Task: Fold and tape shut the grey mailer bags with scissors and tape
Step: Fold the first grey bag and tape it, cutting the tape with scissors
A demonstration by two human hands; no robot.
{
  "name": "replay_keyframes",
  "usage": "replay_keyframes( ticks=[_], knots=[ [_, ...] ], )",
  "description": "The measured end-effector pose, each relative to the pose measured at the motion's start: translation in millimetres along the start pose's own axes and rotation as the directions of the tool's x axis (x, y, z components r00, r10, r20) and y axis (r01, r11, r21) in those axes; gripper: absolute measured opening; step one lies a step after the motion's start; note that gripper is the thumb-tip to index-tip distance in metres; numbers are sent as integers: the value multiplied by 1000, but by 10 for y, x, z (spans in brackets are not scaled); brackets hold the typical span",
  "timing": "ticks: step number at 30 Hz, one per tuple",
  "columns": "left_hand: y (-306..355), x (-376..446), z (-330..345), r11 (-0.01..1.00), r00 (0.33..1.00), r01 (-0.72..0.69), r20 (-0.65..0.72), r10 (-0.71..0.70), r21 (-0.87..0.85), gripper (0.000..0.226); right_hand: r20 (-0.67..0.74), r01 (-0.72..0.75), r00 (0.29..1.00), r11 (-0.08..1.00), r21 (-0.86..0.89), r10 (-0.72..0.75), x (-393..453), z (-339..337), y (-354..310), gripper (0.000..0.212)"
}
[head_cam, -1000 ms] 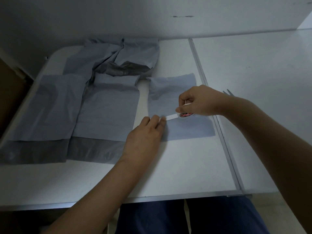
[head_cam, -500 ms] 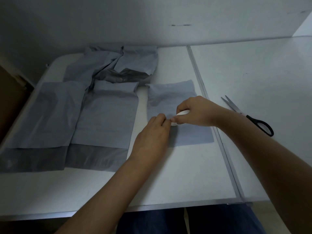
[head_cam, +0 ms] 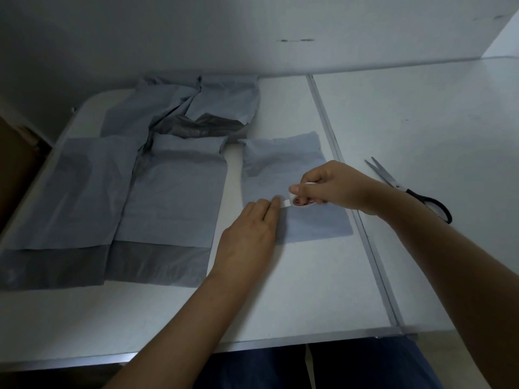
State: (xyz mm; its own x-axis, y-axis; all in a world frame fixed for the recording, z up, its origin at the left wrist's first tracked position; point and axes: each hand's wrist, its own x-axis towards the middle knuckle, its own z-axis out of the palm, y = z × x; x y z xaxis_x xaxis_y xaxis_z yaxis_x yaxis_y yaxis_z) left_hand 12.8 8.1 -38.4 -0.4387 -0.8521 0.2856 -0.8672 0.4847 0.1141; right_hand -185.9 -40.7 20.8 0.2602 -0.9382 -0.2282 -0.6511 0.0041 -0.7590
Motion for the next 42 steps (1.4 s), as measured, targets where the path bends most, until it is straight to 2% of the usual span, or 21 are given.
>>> replay_keyframes(
  ticks=[6,13,20,27,32,39,42],
  knots=[
    [28,29,-22,997,1000,14,-13,-13,82,69,12,4,1000,1000,22,-4,-9,-28,14,34],
    [15,-5,46,998,1000,6,-22,-4,65,70,1,6,1000,1000,-23,-6,-10,-69,66,37],
    [-2,-30,90,999,1000,19,-1,-19,38,59,-33,29,999,978,-209,-36,-10,-107,69,27],
    [12,-4,66,995,999,-13,38,9,97,61,-30,40,998,916,-400,-56,-51,-117,-2,42],
    [92,-12,-11,988,998,-27,63,18,151,63,-4,8,1000,939,-344,-10,-81,-180,38,44],
    [157,28,-80,995,999,-2,47,-3,102,65,5,-52,999,998,-40,52,-73,-164,122,34],
    [173,50,-96,993,998,-26,56,20,118,56,16,-51,999,998,-24,52,-45,-137,97,34]
  ],
)
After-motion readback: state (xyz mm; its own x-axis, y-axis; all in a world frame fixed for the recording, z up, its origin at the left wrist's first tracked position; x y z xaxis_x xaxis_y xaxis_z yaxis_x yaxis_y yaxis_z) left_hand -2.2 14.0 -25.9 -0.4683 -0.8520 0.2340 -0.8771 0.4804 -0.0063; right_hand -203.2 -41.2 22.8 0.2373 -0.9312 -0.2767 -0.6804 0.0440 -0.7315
